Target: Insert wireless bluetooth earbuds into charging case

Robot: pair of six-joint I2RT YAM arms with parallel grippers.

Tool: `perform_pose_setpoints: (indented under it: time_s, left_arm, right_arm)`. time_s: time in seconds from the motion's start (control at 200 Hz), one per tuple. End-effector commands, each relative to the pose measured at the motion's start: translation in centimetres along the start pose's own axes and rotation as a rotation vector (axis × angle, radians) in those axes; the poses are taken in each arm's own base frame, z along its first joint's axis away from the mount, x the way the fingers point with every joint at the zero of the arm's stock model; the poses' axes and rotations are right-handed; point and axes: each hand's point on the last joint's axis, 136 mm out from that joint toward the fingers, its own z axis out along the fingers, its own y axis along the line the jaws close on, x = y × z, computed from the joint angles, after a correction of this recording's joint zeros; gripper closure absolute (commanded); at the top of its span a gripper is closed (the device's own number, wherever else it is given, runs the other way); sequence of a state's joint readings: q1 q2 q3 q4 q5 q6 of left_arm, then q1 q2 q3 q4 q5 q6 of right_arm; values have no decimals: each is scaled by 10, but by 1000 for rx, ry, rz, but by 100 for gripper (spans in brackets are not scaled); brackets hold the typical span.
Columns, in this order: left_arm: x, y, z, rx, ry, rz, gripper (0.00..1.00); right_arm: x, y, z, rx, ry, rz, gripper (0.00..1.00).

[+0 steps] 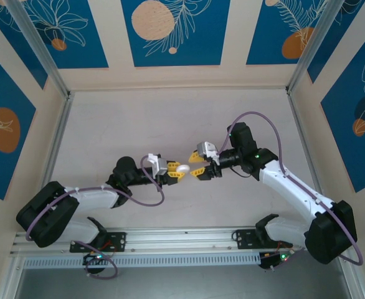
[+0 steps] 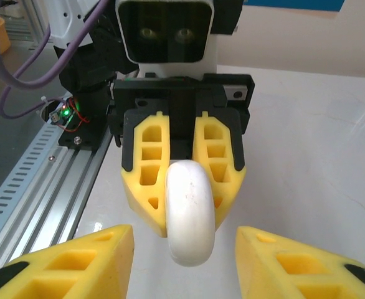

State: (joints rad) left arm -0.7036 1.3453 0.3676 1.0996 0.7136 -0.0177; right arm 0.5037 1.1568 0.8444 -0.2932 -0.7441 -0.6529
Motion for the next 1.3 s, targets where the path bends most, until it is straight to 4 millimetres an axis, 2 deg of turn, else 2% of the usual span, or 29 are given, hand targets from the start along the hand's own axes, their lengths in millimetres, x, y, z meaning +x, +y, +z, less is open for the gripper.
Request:
perform_pose_setpoints:
  time_s: [0.0,0.55,0.825,0.935,1.055,1.225,1.295]
  left_arm:
    - [-15,-4,2,24,-39,38,83]
    - [-18,-4,2,26,-43,43,83]
    - [-19,-4,2,26,-42,43,83]
    - [-19,-4,2,24,-39,42,82]
    - [-17,-3,1,15,-37,42,71]
    - [-16,-1,-1,-5,-34,50,40]
    - [-15,-1,-2,-13,-29,55,33]
  right_arm:
    - [0,1,5,-17,3,-24,55]
    - [1,3,15,-59,1,-43,66]
    - [2,5,16,-70,4,-52,83]
    - [2,6,16,-73,10,-56,84]
    - [3,6,15,-71,14,-64,84]
    - [4,6,11,-66,26,-58,85]
    - [4,6,9,-64,28,-54,85]
